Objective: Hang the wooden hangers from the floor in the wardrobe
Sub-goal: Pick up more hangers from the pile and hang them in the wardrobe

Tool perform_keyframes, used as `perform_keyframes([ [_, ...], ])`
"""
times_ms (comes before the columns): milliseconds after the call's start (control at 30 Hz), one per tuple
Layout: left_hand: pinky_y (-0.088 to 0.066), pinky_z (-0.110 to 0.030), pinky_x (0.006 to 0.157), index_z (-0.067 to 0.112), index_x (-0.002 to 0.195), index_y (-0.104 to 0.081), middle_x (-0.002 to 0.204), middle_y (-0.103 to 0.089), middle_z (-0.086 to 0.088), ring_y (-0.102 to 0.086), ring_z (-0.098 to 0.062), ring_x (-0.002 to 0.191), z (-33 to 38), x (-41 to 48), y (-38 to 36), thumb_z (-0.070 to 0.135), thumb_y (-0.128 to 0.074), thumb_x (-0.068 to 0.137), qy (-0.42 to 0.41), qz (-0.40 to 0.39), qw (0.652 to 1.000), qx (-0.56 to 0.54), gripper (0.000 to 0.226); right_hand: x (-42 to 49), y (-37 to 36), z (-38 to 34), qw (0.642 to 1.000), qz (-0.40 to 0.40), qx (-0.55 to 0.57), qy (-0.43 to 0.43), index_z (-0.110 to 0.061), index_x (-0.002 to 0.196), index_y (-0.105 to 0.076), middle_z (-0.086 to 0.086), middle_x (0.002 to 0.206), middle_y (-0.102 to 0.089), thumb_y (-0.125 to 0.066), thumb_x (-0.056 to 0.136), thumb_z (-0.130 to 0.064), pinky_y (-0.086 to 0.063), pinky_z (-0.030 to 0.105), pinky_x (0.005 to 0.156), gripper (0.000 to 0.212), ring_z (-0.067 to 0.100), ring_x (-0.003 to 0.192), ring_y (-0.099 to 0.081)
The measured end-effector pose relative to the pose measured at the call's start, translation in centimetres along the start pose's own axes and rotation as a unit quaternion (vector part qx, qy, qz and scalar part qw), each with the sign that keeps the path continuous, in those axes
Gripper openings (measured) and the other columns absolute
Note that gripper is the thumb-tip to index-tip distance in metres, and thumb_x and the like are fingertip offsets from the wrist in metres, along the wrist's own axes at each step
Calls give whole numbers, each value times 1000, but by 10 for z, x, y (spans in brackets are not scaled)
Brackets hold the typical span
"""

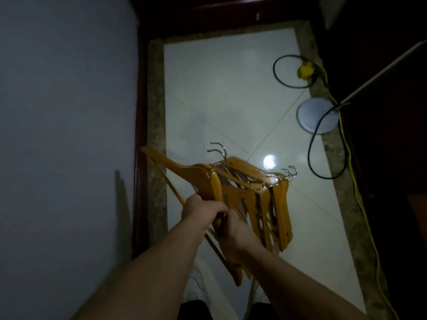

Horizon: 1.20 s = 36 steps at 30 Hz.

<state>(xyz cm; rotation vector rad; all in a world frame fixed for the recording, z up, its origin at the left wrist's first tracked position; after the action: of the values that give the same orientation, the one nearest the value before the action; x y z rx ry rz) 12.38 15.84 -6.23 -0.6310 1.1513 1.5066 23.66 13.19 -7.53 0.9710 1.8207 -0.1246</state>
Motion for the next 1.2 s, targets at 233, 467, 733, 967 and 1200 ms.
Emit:
perform_keyframes([
  [233,-57,-44,89,8,99,-60,104,-70,-15,-67,-30,100,60,-73,26,5,-81,73,-21,-9,990,-139,33,-79,79,-63,993,84,-23,83,-21,130,-42,-11,102,-51,-68,88,-16,-51,23,79,50,8,92,-56],
  [467,-59,-38,76,4,98,-69,92,-75,-12,-70,-26,89,136,-163,58,8,-83,70,-69,-29,984,-161,32,-174,150,-136,970,186,6,160,-23,115,-54,5,108,-66,-61,89,-28,-58,29,77,27,10,90,-67],
  [733,-60,-36,67,3,103,-71,83,-77,-10,-73,-25,83,229,-270,99,9,-84,71,-155,-73,969,-180,35,-273,226,-224,933,269,-107,215,-25,119,-45,-9,103,-61,-66,88,-28,-59,30,74,38,11,89,-65],
  [967,-60,-31,59,6,102,-60,89,-71,-11,-70,-23,78,312,-388,130,8,-83,75,-254,-101,944,-184,36,-368,293,-282,900,337,-121,249,-23,116,-44,-16,88,-49,-59,94,-37,-43,11,63,30,2,72,-52],
  [1200,-61,-38,77,9,106,-69,87,-78,-9,-74,-23,87,383,-505,166,16,-87,71,-333,-146,916,-168,40,-460,351,-340,897,353,-66,259,-28,129,-42,-7,115,-61,-60,89,-37,-51,33,95,45,13,106,-63],
])
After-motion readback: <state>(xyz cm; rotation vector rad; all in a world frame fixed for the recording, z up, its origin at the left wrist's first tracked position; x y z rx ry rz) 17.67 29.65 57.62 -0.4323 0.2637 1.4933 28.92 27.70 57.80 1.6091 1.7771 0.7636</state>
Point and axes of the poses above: each hand's wrist, its own x-axis towards the middle knuckle, its own y-axis out of the back of the hand, z = x × y, the point moved 10 cm from there along x, towards the middle knuckle
